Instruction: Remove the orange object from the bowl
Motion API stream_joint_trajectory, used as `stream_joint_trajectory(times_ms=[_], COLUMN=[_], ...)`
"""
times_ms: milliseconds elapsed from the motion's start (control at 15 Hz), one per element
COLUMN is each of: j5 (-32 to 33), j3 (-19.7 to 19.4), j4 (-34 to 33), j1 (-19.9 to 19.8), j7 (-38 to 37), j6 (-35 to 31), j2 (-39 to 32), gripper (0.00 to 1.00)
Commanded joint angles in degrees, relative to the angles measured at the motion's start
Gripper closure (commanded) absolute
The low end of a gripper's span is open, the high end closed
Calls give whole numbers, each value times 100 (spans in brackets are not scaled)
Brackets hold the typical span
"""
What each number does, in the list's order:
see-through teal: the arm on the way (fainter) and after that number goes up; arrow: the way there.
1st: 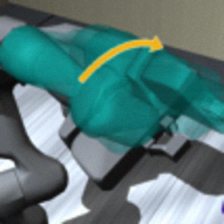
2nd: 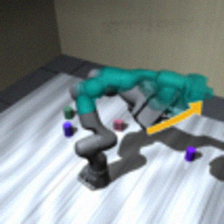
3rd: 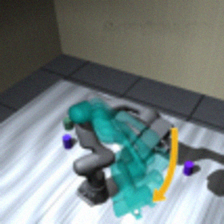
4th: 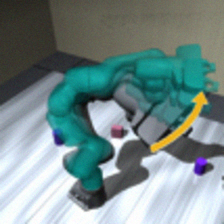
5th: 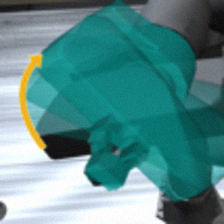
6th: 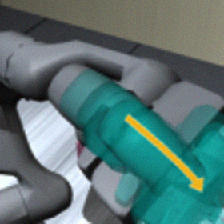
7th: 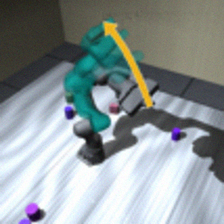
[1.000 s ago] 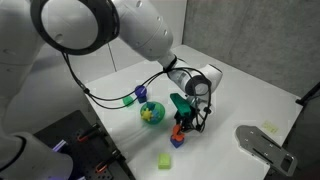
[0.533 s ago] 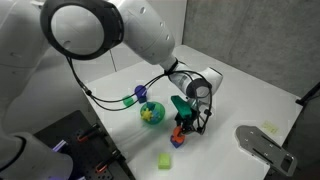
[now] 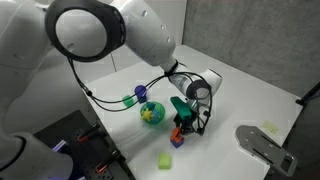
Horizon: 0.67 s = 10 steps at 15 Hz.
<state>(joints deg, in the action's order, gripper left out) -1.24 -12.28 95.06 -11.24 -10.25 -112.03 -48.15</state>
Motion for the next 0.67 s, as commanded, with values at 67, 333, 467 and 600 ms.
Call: stream_joint_trajectory(times_ms=[67, 333, 467, 600], j5=[48, 57, 52, 27], j3=[45, 97, 149, 226], j4=[-185, -119, -83, -43], j1=[-67, -4, 41, 94], j7=[136, 223, 278, 337], j6=[182, 146, 177, 188], j2=[46, 282, 448, 654], gripper=[42, 8, 0, 0])
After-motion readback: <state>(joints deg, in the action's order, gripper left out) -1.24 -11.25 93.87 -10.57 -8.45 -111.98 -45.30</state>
